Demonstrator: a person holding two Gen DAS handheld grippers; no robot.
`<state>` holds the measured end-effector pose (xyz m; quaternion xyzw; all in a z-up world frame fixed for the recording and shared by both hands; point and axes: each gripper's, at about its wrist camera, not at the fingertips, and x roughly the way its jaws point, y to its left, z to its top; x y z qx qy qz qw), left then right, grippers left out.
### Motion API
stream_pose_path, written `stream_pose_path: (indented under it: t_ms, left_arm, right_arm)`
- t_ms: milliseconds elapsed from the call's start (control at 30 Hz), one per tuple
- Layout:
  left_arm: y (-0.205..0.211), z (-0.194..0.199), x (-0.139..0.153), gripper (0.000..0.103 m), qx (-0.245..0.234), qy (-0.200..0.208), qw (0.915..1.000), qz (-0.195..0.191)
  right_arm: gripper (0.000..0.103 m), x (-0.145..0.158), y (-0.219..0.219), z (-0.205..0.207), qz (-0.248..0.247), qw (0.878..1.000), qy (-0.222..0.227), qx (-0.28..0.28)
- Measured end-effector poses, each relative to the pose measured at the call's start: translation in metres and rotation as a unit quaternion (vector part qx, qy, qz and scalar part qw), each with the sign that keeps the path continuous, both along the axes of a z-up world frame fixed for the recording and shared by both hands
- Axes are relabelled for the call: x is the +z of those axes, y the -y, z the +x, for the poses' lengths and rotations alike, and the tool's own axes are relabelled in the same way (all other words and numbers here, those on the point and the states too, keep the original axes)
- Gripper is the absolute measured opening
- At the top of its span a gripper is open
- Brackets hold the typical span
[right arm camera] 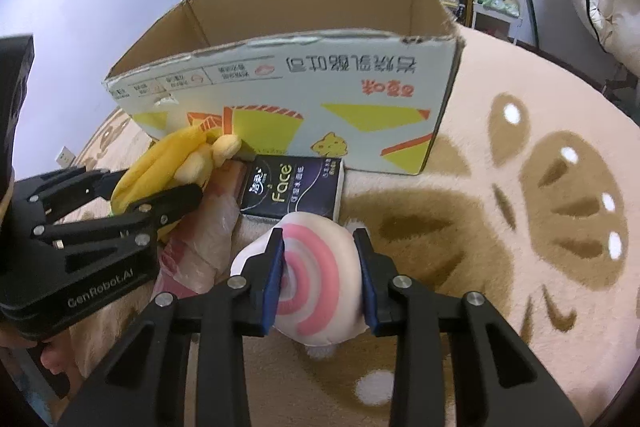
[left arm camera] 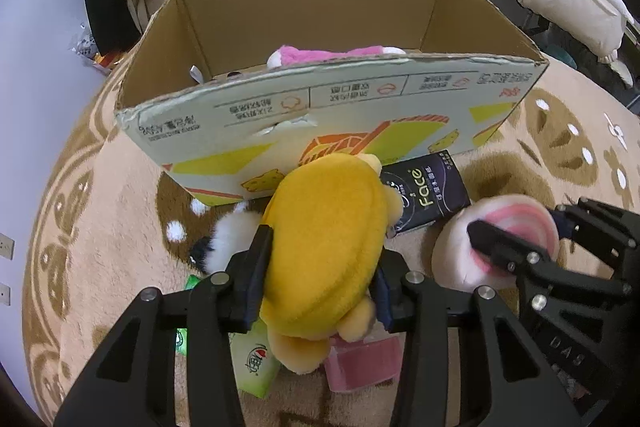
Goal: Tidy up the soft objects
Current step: 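Grasp the pink swirl roll cushion with the right tool while the left tool grasps the yellow plush bear, then lift both held items and carry them over the cardboard box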
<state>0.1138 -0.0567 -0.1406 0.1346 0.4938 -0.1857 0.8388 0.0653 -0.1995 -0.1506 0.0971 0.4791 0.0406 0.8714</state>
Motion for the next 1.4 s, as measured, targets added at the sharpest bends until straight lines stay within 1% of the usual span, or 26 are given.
stream_pose_path:
  t_ms: [100,200,267,533,833,1000,1400]
  left_arm:
    - [-0.004,0.001,0.001,0.043,0.011,-0.002,0.9999,-0.010]
    - [-0.012,0.000,0.005,0.042,0.018,0.001,0.9997,-0.015]
    - [-0.016,0.001,0.006,0.042,0.021,-0.007,0.9995,-0.023]
    - [-0.017,-0.007,0.016,0.041,0.024,0.012,0.9995,-0.013]
    - [-0.025,-0.014,0.026,0.041,0.040,0.022,0.9988,-0.016]
    - [-0.029,-0.018,0.035,0.041,0.051,0.030,0.9979,-0.025]
    - [-0.034,-0.030,0.066,0.041,0.063,0.097,0.9930,-0.025]
  right_arm:
    - [0.031,0.008,0.005,-0.003,-0.010,1.000,0.016,-0.006]
    - [0.031,0.015,0.007,-0.005,-0.014,0.999,0.028,-0.003]
    - [0.030,0.015,-0.001,-0.003,-0.018,0.999,0.034,0.000]
    - [0.030,0.030,-0.004,-0.009,-0.015,0.998,0.054,0.010]
    - [0.030,0.042,-0.003,-0.018,-0.011,0.998,0.066,0.005]
    - [0.030,0.051,-0.002,-0.023,-0.006,0.997,0.076,0.006]
    - [0.030,0.086,0.007,-0.025,0.005,0.993,0.119,0.003]
